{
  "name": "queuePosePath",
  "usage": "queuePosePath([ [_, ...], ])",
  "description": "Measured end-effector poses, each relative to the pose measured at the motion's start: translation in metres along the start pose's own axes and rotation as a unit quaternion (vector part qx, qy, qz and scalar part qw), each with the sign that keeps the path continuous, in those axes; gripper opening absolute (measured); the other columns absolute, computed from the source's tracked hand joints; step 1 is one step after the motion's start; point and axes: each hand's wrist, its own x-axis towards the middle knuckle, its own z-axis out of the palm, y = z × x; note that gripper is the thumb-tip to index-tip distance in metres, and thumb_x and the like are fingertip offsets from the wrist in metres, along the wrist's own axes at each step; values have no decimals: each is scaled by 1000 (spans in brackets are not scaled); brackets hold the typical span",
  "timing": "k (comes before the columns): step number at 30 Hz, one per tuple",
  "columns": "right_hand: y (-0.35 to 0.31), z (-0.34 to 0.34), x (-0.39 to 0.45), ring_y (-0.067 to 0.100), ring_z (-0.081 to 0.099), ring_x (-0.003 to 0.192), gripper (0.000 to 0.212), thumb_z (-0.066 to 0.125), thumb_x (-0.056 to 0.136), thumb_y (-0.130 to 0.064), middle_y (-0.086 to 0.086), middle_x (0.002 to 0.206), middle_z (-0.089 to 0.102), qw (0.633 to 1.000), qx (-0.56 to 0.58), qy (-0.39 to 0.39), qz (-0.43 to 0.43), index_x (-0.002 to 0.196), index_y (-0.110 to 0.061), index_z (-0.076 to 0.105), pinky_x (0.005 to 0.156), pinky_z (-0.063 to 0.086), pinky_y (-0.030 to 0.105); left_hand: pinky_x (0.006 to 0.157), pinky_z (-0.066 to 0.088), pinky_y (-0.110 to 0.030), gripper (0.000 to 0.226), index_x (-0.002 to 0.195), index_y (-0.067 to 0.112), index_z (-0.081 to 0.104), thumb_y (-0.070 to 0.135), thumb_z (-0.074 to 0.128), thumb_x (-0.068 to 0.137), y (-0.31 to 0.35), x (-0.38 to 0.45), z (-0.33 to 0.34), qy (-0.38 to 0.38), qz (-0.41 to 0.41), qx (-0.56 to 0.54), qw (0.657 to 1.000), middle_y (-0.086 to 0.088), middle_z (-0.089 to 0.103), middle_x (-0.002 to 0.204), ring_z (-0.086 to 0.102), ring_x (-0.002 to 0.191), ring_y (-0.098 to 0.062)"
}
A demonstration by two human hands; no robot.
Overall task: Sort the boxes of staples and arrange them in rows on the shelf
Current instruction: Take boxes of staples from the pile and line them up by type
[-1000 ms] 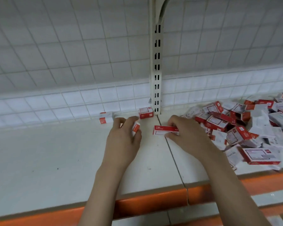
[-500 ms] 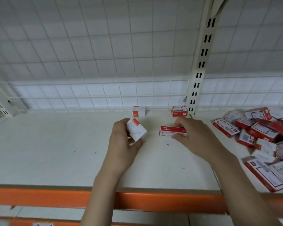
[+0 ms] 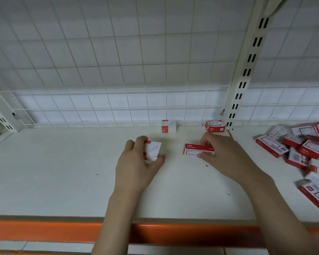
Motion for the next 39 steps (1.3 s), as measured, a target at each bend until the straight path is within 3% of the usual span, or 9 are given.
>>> queuePosePath([
  [7, -10, 9, 6, 10, 56, 70, 12, 63, 85, -26, -11, 79, 59, 1000, 8, 14, 12, 89, -22, 52, 67, 46, 32, 68, 39, -19, 67, 109, 13, 54, 55, 78, 61, -13, 19, 9, -126, -29, -17, 991, 5, 45, 95, 53, 80, -11],
  [12, -14, 14, 5, 13, 54, 75, 13, 63, 84, -25, -9, 81, 59, 999, -2, 26, 28, 90, -20, 54, 69, 45, 33, 76, 41, -21, 64, 112, 16, 54, 55, 75, 64, -19, 30, 9, -258, 46, 40, 964, 4, 40, 106, 51, 92, -13],
  [14, -14, 15, 3, 13, 54, 77, 13, 63, 84, -26, -8, 82, 59, 999, 1, 28, 39, 90, -20, 54, 70, 45, 33, 90, 36, -24, 74, 134, 22, 43, 50, 71, 71, -23, 34, 5, -224, 120, 109, 961, 4, 37, 126, 43, 112, -17],
  [17, -15, 17, 0, 14, 54, 76, 13, 63, 84, -26, -8, 81, 59, 998, -3, 38, 51, 89, -20, 53, 70, 45, 33, 96, 31, -26, 63, 139, 27, 39, 39, 63, 82, -26, 40, 0, -201, 225, 155, 941, 8, 36, 139, 37, 121, -17],
  [23, -16, 18, -4, 17, 53, 77, 13, 63, 83, -25, -5, 82, 58, 996, -10, 50, 77, 90, -18, 54, 70, 44, 34, 78, 39, -31, 19, 98, 13, 68, 20, 66, 81, -26, 47, 12, -178, 328, 209, 904, 1, 64, 106, 57, 95, -27],
  [26, -16, 20, -7, 17, 53, 78, 13, 62, 83, -24, -5, 83, 59, 995, -4, 56, 88, 90, -18, 54, 71, 45, 34, 63, 45, -31, 22, 72, 16, 71, 21, 85, 56, -25, 55, 28, -134, 343, 232, 900, 4, 67, 79, 63, 75, -24],
  [30, -13, 21, -13, 17, 53, 78, 12, 62, 82, -23, -6, 83, 59, 993, -5, 68, 94, 88, -19, 53, 70, 44, 33, 67, 45, -29, 22, 67, 18, 70, 21, 86, 52, -21, 71, 45, -94, 334, 250, 904, 3, 67, 79, 64, 76, -22],
  [34, -7, 19, -19, 16, 53, 76, 12, 62, 83, -25, -5, 84, 59, 992, -17, 72, 106, 90, -19, 53, 67, 43, 32, 82, 29, -31, 10, 82, 12, 71, 16, 72, 73, -22, 86, 56, -110, 316, 256, 907, -2, 68, 102, 60, 99, -25],
  [39, 0, 18, -27, 14, 51, 73, 13, 62, 84, -27, -7, 82, 58, 989, -27, 73, 123, 90, -21, 53, 63, 40, 29, 98, 21, -27, 29, 117, 20, 59, 26, 39, 96, -24, 99, 65, -132, 317, 264, 902, 9, 50, 130, 34, 129, -15],
])
